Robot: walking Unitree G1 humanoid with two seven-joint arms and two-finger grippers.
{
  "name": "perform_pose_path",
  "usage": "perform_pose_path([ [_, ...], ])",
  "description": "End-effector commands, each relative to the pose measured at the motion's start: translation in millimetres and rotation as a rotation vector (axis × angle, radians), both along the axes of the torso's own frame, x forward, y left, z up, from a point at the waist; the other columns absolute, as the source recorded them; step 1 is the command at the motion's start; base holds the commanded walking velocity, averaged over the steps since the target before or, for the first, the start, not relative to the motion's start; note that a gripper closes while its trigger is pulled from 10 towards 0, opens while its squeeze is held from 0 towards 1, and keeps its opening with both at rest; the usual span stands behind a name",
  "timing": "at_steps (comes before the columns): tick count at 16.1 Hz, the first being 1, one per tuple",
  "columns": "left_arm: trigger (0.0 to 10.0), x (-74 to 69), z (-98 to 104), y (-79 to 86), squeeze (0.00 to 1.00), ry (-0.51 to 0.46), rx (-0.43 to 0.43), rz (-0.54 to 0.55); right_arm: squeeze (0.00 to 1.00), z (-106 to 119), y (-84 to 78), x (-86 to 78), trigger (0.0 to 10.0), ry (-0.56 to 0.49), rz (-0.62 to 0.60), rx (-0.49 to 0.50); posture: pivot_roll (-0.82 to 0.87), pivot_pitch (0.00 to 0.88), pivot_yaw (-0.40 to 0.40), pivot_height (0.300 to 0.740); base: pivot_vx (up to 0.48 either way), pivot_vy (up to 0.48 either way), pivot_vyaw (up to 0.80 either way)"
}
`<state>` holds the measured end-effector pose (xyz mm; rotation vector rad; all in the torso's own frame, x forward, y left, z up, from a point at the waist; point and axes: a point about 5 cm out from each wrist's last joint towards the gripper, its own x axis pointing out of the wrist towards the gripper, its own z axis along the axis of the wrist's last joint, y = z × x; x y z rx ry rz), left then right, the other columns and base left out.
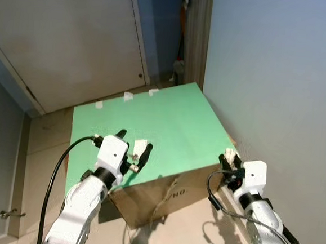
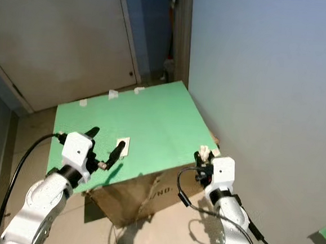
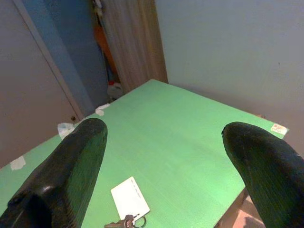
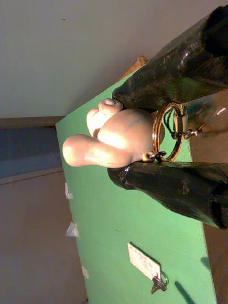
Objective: Hang keys on a hook
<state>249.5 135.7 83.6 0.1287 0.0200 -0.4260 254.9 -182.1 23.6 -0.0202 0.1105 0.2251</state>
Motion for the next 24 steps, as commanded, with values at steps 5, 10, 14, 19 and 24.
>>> perform_pose_path([
  [5,10.0,4.4,-3.5,-0.7,0.00,0.024,0.017,-0.019,0.00,6.4,5.3,8.5,0.0,-0.006,0.014,-0.004,-0.17,0.017,0.131,0.740,0.000,0.000,-0.72],
  [10,10.0,3.9,-4.3,-5.7,0.00,0.024,0.028,-0.037,0.00,8.8,7.8,6.9,0.0,-0.008,0.023,-0.007,-0.18,0.023,0.126,0.740,0.000,0.000,-0.72],
  [14,10.0,3.8,-5.2,-8.6,0.00,0.033,0.013,-0.041,0.00,13.4,8.6,8.5,0.0,-0.011,0.016,-0.007,-0.18,0.026,0.121,0.740,0.000,0.000,-0.72],
  [19,10.0,4.0,-4.5,-8.5,0.00,0.030,0.017,-0.039,0.03,14.7,10.6,11.6,0.0,0.004,-0.006,0.013,-0.18,0.024,0.121,0.740,0.000,0.000,-0.75],
  [24,10.0,4.6,-4.9,-10.7,0.00,0.034,0.013,-0.047,0.10,17.9,13.2,13.0,0.0,0.010,-0.001,0.004,-0.18,0.027,0.123,0.740,0.000,0.000,-0.69],
])
